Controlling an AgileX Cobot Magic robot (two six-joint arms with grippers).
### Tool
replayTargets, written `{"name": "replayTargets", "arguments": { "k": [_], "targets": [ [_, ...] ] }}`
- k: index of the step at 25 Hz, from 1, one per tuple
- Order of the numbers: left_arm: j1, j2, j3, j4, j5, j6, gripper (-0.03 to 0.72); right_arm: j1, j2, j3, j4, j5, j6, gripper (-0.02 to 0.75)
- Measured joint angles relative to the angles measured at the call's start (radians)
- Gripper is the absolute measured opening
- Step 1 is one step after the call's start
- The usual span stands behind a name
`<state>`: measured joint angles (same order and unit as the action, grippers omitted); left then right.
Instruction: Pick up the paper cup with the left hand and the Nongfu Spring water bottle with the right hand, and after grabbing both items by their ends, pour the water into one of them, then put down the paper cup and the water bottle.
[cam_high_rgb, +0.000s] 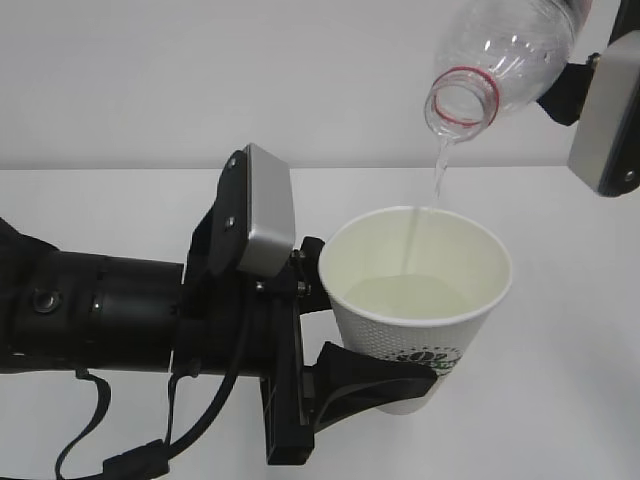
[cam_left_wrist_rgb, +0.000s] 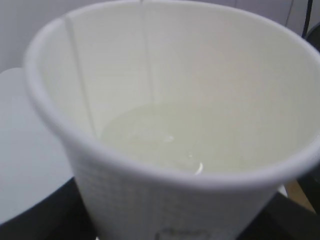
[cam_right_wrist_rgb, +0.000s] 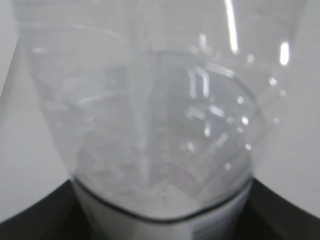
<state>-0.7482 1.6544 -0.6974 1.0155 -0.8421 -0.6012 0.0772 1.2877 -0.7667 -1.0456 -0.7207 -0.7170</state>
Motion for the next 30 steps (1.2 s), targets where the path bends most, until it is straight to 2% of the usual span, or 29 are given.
{"name": "replayTargets", "arguments": {
  "k": [30],
  "targets": [
    [0.0,0.0,0.0,0.0,0.0,0.0,0.512,0.0,0.0,0.0,0.002,0.0,-0.028,0.479]
  ]
}}
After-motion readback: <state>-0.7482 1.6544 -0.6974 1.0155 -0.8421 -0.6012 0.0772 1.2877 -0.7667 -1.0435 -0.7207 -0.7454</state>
